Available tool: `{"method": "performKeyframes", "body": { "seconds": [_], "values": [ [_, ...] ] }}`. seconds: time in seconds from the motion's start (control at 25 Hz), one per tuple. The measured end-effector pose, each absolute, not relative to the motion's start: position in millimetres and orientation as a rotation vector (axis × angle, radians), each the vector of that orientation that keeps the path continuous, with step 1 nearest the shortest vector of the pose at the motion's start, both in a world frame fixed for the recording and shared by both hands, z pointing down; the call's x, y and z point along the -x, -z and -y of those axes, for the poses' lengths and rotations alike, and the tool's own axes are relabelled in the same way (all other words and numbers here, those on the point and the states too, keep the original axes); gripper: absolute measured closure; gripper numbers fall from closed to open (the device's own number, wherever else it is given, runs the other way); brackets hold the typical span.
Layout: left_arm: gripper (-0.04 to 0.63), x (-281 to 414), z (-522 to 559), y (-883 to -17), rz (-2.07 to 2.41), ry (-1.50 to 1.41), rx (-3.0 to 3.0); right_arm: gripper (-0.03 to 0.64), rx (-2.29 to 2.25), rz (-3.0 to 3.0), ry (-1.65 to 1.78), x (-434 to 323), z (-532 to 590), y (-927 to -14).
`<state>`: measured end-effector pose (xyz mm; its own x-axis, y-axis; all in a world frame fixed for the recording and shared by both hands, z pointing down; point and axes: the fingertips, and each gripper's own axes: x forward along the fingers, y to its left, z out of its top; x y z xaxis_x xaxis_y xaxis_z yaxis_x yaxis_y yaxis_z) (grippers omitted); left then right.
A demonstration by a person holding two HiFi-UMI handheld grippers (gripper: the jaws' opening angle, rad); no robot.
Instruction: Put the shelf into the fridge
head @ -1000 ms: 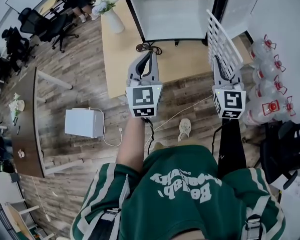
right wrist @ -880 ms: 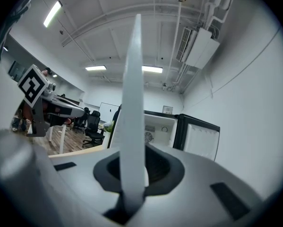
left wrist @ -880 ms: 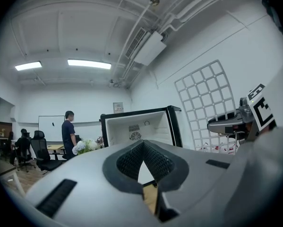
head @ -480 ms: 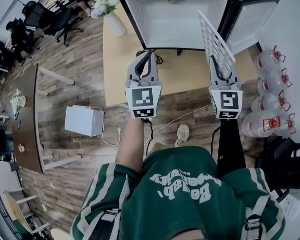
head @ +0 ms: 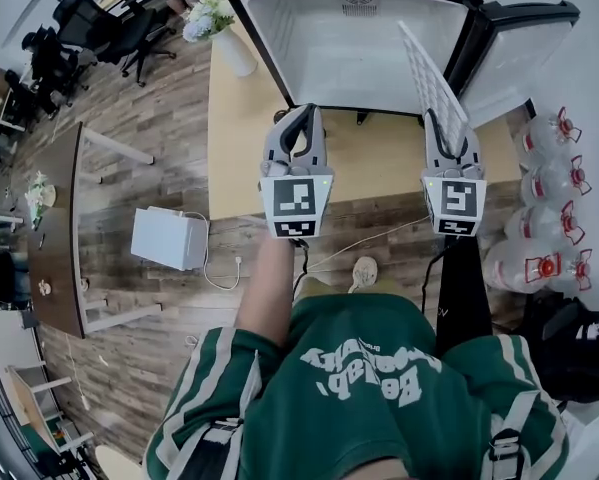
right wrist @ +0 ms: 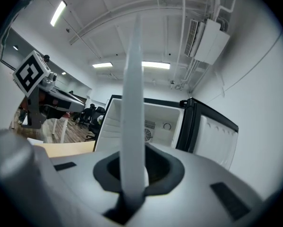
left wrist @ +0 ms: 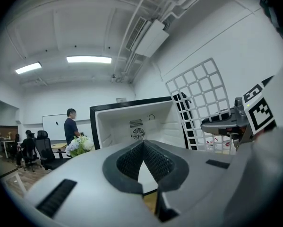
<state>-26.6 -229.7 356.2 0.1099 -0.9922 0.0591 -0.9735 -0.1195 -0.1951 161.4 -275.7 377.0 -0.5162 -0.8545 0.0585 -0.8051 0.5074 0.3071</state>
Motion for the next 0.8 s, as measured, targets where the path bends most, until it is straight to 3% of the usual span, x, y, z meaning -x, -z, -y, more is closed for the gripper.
{"method": "performKeyframes", "body": {
  "seconds": [0.8],
  "values": [
    [0.595,58,261,-358,-1.923,0.273,2.333,0.574,-1.353,2.348,0.606,-113,297,-382]
  ]
}}
